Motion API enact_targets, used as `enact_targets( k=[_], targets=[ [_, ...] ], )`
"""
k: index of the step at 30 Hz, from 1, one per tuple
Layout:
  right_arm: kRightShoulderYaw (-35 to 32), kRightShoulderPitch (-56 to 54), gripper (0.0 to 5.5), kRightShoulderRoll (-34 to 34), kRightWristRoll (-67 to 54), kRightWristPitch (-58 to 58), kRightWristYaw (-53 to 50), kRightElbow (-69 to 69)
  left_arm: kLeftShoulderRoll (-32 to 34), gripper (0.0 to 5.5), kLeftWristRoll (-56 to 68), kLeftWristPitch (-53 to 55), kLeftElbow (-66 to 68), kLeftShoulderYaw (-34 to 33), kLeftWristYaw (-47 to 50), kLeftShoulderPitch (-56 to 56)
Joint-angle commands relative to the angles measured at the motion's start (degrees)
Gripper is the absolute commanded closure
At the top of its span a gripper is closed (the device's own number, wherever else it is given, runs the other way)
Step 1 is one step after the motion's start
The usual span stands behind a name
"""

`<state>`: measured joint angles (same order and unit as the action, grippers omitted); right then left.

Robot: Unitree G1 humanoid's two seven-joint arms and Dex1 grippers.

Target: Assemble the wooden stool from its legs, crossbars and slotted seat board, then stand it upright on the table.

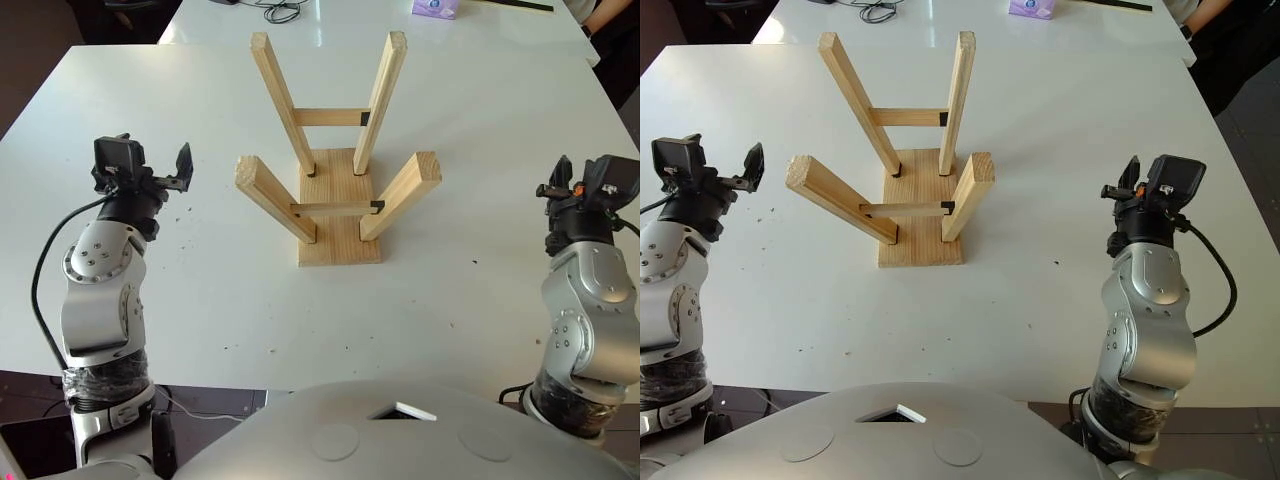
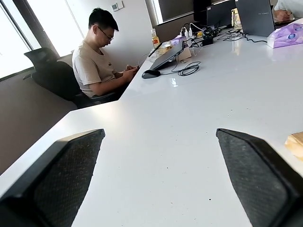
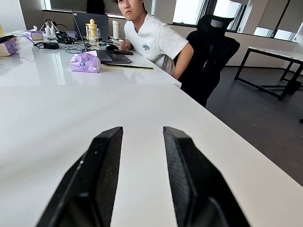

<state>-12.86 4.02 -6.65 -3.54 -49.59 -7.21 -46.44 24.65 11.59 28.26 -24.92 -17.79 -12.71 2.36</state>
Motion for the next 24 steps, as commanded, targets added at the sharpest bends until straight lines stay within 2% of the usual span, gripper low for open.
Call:
enact_targets(
  k=[1,4,6,8,11,16,18,20,24],
  targets=[
    [16.74,-5.81,3.94,6.98,0.71,-2.79,-2.02,0.82,-3.51,1.11,4.34,6.91,-10.51,8.34,-0.64,-1.03],
    [28.02,-8.66,3.94,12.49,0.77,-4.68,-3.15,1.63,-5.6,1.11,6.19,13.27,-16.04,12.37,1.55,-4.17],
    [30.16,-8.19,3.94,13.44,1.03,-5.26,-3.44,1.75,-6.04,1.11,6.56,16.12,-17.57,14.13,2.16,-5.16],
    [28.99,-7.22,3.94,12.65,1.23,-5.48,-3.43,1.73,-6.19,1.11,6.52,17.67,-18.01,14.83,2.69,-5.5],
    [23.65,-7.56,3.94,10.19,1.31,-5.36,-2.19,2.06,-5.91,1.11,5.52,17.71,-17.99,15.23,3.18,-4.62],
    [16.57,-6.04,3.94,4.95,1.19,-5.15,1.92,1.43,-2.59,1.11,3.22,12.51,-13.81,16.05,-0.27,-1.68],
    [14.04,-3.89,3.94,1.13,0.28,-5.82,5.41,0.49,-0.14,1.11,3.12,8.99,-12.73,17.9,-4.74,0.29],
    [12.59,-0.37,3.94,-6.55,-1.43,-7.1,12.29,-0.56,1.22,1.11,4.45,6.71,-12.44,19.2,-8.88,1.71],
    [10.22,8.58,3.94,-26.52,-4.69,-7.17,29.43,-1.17,3.04,1.11,5.51,2.96,-12.03,20.93,-14.69,3.0]
  ],
)
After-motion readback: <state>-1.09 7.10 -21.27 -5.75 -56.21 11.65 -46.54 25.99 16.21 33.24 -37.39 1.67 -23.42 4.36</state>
